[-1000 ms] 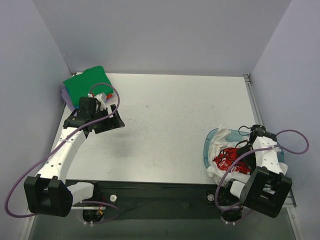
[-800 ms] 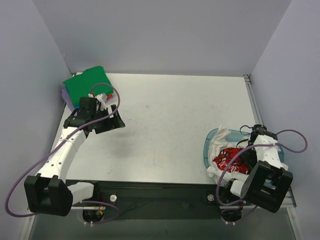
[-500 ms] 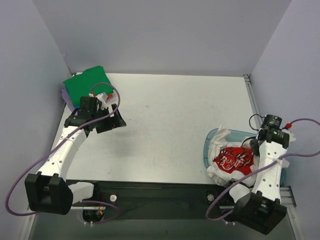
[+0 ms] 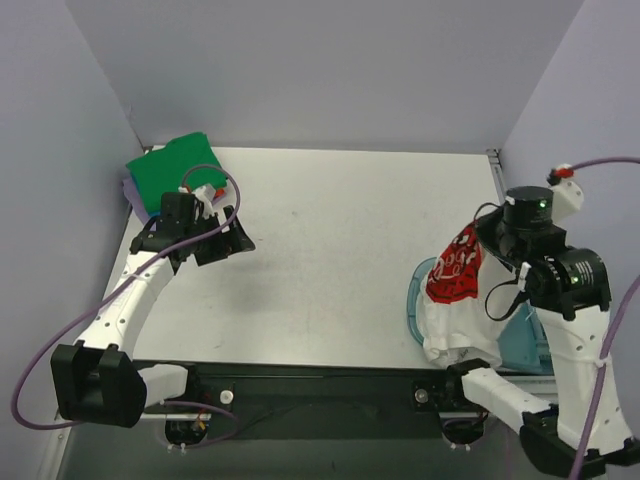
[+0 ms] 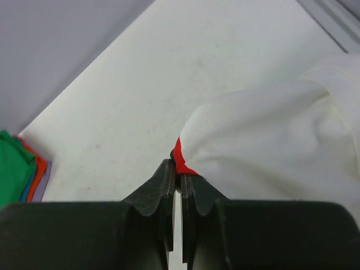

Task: Fold and stack the t-shirts
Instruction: Grab crumpled tshirt from bin with the right arm, then move the tshirt to the center of the board, then flatten out the tshirt

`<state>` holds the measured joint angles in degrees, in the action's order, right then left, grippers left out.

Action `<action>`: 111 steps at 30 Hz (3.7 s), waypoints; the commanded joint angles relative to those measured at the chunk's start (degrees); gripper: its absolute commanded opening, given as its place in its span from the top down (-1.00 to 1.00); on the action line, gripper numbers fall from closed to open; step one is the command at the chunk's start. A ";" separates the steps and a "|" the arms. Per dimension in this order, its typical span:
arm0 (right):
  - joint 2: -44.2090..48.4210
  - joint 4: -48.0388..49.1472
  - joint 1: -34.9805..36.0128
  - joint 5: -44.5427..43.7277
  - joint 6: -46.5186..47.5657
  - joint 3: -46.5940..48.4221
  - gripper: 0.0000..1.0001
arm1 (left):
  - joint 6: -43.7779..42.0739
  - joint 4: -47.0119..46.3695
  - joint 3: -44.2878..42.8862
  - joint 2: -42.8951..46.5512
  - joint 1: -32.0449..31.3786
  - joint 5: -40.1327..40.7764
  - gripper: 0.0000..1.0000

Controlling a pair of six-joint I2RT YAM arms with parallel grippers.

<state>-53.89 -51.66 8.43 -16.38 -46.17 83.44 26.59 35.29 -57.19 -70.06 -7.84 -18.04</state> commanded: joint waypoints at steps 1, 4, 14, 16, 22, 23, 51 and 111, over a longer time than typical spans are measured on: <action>-8.83 3.05 14.74 -11.64 -0.42 10.84 1.00 | 0.57 -3.12 0.15 0.72 -0.16 -1.29 -0.89; -19.01 4.63 28.02 -17.44 5.90 25.07 1.00 | 0.83 -3.38 0.23 1.15 -0.16 -1.20 -0.88; -38.66 21.48 47.65 -16.75 27.45 52.55 1.00 | 1.62 -3.03 1.03 3.26 0.19 0.46 -0.88; -37.44 23.09 47.65 -18.41 28.24 49.20 1.00 | 1.62 -2.95 1.38 3.44 0.19 0.73 -0.88; -33.31 23.10 46.16 -29.13 25.88 33.04 -0.81 | 1.19 -1.10 1.82 4.32 0.45 2.13 -0.88; -32.86 22.49 45.81 -30.97 24.83 31.10 -1.00 | 1.27 -0.58 1.64 4.41 0.45 2.57 -0.88; -52.79 14.48 29.11 28.14 14.35 9.89 -0.93 | 10.32 -1.87 16.84 3.44 13.89 7.76 -0.95; -42.78 -12.77 27.26 30.62 15.85 11.38 -0.28 | 1.89 16.32 5.78 5.91 9.86 3.81 -0.04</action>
<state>-96.16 -60.29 37.08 15.51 -32.10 89.23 29.08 51.86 -48.90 -63.96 1.61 -14.33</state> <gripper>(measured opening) 0.624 0.498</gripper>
